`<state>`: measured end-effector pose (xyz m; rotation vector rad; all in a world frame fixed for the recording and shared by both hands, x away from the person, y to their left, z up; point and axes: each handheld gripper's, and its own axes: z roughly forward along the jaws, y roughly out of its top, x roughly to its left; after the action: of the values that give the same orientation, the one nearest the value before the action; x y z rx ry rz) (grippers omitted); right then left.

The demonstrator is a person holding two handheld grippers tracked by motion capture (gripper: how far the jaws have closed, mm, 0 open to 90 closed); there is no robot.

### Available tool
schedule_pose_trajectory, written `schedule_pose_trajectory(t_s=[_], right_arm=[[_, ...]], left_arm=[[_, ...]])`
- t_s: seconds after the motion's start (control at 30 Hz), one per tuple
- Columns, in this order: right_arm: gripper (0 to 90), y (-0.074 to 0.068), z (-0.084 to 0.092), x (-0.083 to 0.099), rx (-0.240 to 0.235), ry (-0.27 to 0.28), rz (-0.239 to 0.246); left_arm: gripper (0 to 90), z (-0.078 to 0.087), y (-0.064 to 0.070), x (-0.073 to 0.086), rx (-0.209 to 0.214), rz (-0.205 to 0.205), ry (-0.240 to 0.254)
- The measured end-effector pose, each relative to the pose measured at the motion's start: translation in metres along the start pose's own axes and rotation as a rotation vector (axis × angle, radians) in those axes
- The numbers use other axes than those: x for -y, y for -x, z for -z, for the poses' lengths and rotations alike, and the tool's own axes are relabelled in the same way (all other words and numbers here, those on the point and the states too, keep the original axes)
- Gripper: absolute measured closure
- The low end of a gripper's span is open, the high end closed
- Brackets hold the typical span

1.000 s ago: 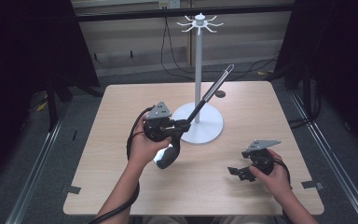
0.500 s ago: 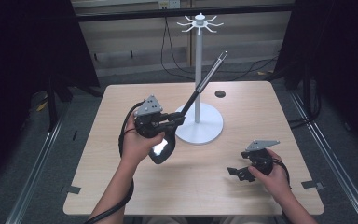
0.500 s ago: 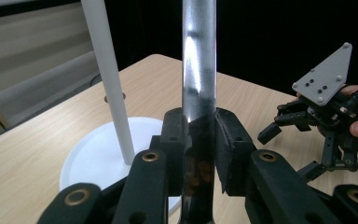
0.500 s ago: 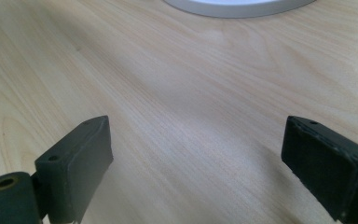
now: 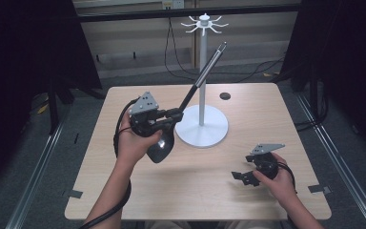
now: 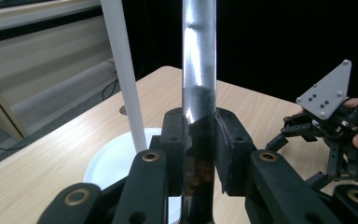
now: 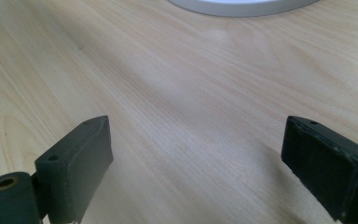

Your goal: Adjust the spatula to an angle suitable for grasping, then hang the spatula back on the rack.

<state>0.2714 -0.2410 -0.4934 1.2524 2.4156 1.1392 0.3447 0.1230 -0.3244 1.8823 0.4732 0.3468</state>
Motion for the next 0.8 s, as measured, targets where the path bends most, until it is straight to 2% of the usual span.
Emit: schedule_pose_trajectory(t_s=[0.6, 0.8], right_arm=[[8.4, 0.0, -0.001, -0.001, -0.001, 0.0, 0.001], [8.4, -0.002, -0.001, -0.002, -0.001, -0.002, 0.004]], left_arm=[[75.3, 0.011, -0.005, -0.005, -0.031, 0.01, 0.02], [75.3, 0.015, -0.006, -0.005, -0.041, -0.005, 0.017]])
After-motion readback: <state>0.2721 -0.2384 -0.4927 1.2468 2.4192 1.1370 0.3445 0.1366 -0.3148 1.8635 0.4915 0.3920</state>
